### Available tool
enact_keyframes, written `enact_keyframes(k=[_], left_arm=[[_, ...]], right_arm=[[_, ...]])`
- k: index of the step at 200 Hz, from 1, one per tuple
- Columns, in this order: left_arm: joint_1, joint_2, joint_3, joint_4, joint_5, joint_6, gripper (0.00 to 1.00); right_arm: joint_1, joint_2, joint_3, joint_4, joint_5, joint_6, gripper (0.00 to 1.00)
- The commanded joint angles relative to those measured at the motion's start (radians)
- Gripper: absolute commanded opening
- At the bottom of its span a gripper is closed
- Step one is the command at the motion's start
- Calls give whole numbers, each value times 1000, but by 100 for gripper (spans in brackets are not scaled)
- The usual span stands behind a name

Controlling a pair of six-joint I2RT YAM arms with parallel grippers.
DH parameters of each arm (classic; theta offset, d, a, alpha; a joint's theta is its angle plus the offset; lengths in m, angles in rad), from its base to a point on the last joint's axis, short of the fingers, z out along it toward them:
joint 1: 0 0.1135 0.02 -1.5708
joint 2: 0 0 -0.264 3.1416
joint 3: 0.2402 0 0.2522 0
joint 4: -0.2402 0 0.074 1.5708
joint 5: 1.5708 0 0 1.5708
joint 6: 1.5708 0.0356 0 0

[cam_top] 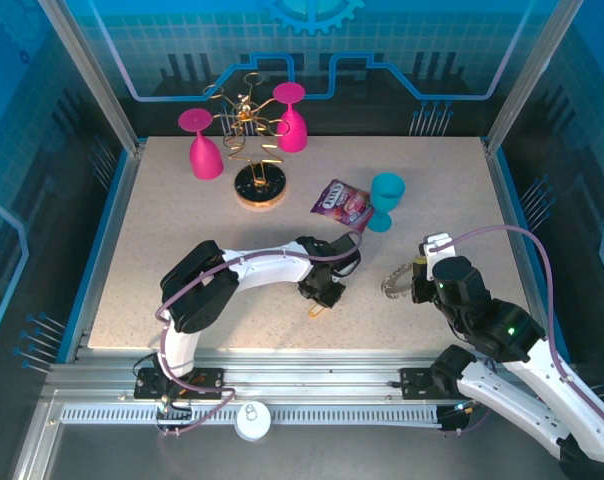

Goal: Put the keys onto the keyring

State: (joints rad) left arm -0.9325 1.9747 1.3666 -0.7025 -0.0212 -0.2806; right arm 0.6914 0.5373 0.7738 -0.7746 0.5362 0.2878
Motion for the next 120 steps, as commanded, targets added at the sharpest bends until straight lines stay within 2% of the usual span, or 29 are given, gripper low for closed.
enact_keyframes(k=[1,31,63,93,120], left_arm=[[-8,9,28,-28,-17,14,7],[-8,-11,30,-29,-40,23,0],[-9,-107,3,0,-121,51,0],[-5,-278,-86,98,-197,108,0],[21,-451,-198,220,-174,163,0]], right_arm=[[-6,-2,15,20,-10,-7,0],[-6,-2,17,20,-11,-9,0],[-6,-2,11,22,-33,-17,0],[-6,-24,-19,78,-151,-82,0],[-6,-27,-62,163,-295,-144,0]])
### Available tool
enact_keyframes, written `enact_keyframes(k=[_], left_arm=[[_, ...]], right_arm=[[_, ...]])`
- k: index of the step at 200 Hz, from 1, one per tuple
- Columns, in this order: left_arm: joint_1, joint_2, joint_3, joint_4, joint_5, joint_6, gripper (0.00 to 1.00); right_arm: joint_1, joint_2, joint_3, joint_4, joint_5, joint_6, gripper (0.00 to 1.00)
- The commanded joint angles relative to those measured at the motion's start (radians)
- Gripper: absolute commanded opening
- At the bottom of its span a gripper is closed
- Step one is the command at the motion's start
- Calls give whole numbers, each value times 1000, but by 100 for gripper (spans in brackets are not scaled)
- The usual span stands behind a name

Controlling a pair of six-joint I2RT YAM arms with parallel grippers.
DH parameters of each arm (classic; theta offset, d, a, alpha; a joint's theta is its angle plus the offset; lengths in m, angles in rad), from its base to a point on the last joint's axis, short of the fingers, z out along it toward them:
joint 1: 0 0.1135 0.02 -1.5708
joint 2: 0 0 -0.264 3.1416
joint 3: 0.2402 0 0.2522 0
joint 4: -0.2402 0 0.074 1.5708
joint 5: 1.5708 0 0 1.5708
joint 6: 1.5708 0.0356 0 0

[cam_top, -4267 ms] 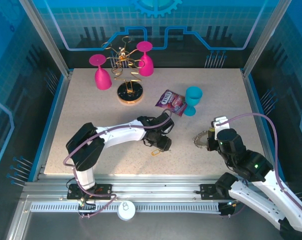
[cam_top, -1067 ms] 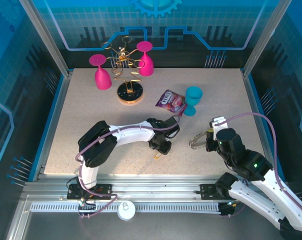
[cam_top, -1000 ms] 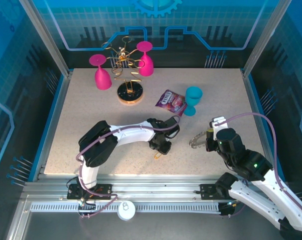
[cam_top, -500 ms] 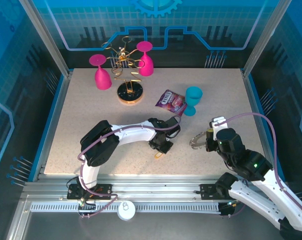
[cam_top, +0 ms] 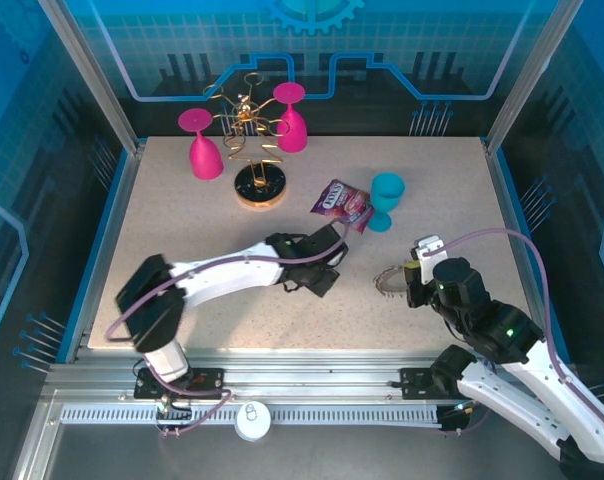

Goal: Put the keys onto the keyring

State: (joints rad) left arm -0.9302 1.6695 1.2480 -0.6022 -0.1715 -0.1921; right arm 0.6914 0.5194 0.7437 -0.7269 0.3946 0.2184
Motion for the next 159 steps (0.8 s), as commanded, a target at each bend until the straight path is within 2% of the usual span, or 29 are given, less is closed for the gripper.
enact_keyframes(k=[1,33,60,87,116,159], left_arm=[[19,-151,-84,125,-21,76,0],[85,-348,-279,328,114,162,0],[130,-484,-414,461,147,209,0],[184,-593,-480,537,212,211,0],[247,-665,-535,594,360,248,0],[364,-681,-628,760,643,225,0]], right_arm=[[-6,-7,-33,119,-159,-76,0],[-3,97,-64,242,-338,-134,0],[5,195,-121,454,-511,-206,0],[11,279,-190,664,-702,-288,0],[15,332,-253,838,-805,-334,0],[19,418,-255,917,-908,-413,0]])
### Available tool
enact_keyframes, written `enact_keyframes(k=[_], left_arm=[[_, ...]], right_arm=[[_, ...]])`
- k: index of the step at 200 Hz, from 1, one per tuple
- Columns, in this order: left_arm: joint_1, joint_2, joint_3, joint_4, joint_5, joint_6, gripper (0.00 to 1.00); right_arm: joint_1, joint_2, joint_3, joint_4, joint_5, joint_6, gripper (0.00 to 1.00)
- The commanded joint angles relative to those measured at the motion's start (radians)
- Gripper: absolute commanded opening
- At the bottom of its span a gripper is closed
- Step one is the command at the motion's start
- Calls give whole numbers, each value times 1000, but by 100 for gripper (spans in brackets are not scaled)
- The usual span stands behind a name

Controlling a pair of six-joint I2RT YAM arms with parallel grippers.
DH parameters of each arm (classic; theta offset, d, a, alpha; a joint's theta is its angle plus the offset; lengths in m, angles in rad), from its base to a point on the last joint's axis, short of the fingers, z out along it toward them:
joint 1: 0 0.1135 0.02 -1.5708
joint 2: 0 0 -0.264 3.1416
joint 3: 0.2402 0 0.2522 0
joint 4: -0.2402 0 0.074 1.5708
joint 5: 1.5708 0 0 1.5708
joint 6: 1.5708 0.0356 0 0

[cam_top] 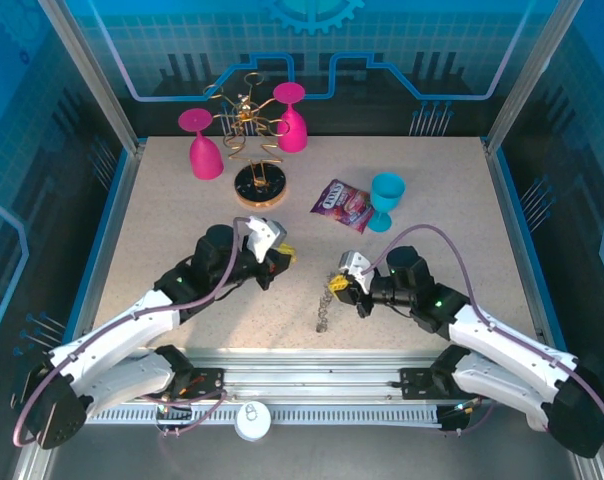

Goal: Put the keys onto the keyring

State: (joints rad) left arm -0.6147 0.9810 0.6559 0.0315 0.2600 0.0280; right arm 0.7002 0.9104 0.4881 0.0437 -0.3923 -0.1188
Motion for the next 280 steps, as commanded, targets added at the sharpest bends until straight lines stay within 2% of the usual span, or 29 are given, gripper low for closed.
enact_keyframes(k=[1,55,117,132,157,182,215,280], left_arm=[[49,9,-36,128,216,6,0],[55,45,-59,237,317,-22,0],[56,81,-62,300,353,-183,0],[57,85,-61,295,392,-187,0],[56,73,-60,251,407,-112,0],[56,56,-63,214,443,42,0],[56,24,-108,239,499,235,0],[55,14,-153,290,606,327,0]], right_arm=[[11,28,0,149,-124,-79,0],[23,96,-3,221,-192,-212,0],[24,140,-17,389,-194,-195,0],[23,135,-21,398,-202,-191,0],[21,96,-31,346,-209,-211,0],[19,42,-33,262,-222,-231,0],[19,9,-53,292,-240,-195,0],[18,45,-54,372,-273,-166,0]])
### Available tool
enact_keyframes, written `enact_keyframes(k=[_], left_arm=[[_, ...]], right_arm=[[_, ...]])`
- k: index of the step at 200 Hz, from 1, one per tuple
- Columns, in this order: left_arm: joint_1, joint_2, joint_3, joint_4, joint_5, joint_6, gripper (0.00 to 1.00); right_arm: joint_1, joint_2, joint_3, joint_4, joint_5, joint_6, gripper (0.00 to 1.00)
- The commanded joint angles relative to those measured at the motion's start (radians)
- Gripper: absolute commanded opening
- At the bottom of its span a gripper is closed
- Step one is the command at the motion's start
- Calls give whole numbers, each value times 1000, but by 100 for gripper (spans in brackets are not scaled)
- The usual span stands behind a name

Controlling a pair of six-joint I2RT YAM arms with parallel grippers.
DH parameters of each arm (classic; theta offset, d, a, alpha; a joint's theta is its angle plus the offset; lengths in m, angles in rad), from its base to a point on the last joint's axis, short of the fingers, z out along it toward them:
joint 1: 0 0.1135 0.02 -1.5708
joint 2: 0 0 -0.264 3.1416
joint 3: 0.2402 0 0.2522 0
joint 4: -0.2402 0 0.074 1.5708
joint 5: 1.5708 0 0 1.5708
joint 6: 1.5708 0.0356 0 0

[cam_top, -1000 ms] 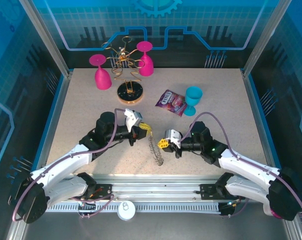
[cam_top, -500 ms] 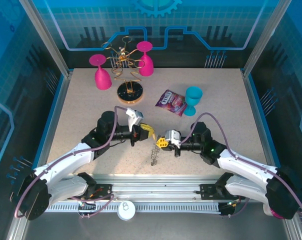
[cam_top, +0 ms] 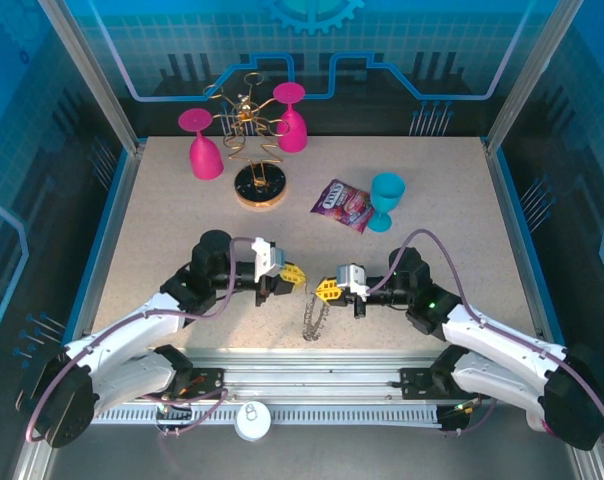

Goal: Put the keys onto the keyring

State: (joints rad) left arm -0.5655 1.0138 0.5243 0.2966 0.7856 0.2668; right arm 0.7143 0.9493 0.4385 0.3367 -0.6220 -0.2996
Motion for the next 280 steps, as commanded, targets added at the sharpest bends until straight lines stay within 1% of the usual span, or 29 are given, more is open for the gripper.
enact_keyframes(k=[1,15,55,120,165,184,210,237,260,280], left_arm=[[6,-19,-20,22,81,91,0],[4,-19,-19,0,88,118,0],[0,-22,-28,6,94,143,0],[-10,-25,-18,-43,129,207,0],[-26,-11,-12,-38,133,213,0],[-28,-4,-1,-62,112,211,0],[-27,-8,21,-96,33,132,0],[-27,-14,77,-226,-10,39,0],[-26,-12,101,-270,-20,-74,0],[-25,0,129,-303,-90,-213,0]], right_arm=[[4,6,-4,79,-44,15,0],[3,7,-2,75,-50,7,0],[3,29,10,57,-95,-22,0],[3,53,30,80,-114,-24,0],[3,87,35,116,-120,-21,0],[3,92,37,123,-105,-22,0],[3,61,20,101,-31,-53,0],[14,8,12,28,59,-135,0],[17,-10,16,-5,74,-168,0],[21,-11,20,-9,99,-167,0]])
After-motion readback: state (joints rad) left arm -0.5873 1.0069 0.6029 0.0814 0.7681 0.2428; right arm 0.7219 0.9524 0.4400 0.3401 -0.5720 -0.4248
